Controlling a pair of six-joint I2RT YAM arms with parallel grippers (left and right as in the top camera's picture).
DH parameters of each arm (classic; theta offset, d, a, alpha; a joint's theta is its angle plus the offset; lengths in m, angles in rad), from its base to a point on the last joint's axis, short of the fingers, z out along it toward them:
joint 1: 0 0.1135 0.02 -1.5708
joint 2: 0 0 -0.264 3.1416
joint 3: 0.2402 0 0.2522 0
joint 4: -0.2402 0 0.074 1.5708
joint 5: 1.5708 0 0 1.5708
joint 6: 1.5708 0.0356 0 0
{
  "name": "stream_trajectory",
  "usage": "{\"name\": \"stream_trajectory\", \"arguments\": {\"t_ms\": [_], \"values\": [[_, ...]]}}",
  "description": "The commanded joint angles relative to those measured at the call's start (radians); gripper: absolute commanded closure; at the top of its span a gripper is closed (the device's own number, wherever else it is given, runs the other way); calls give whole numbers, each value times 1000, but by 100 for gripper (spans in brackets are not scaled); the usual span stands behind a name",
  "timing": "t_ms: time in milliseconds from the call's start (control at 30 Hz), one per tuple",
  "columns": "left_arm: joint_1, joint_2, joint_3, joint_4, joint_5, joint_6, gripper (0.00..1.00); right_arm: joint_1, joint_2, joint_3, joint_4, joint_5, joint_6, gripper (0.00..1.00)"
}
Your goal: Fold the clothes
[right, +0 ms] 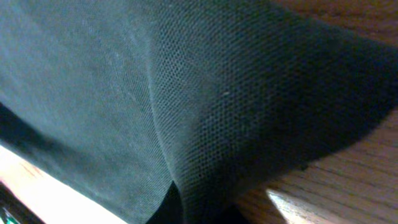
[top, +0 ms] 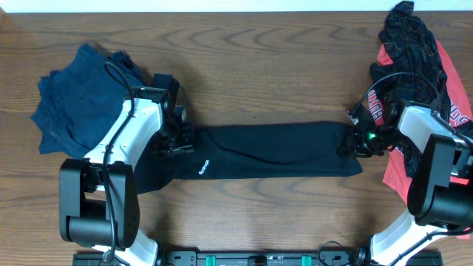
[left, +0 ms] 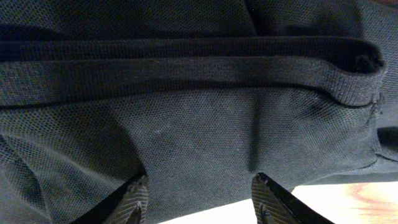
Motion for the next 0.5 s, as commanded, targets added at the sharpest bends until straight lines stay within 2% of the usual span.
{"name": "stream_trajectory", "arguments": {"t_ms": [0, 133, 233, 333, 467], "values": [[-1, 4, 0, -3, 2, -2, 44, 10, 12, -2, 3, -22, 18, 99], [-1, -8, 40, -39, 2, -2, 45, -7, 6, 40, -16, 10, 65, 99], [-1, -45, 68, -56, 2, -2, 44, -37, -17, 115, -59, 109, 125, 99], [-1, -87, 68, -58, 2, -2, 38, -69, -43, 196, -113, 159, 161, 99], [0, -120, 68, -71, 2, -2, 37, -84, -64, 296, -195, 193, 166, 99]]}}
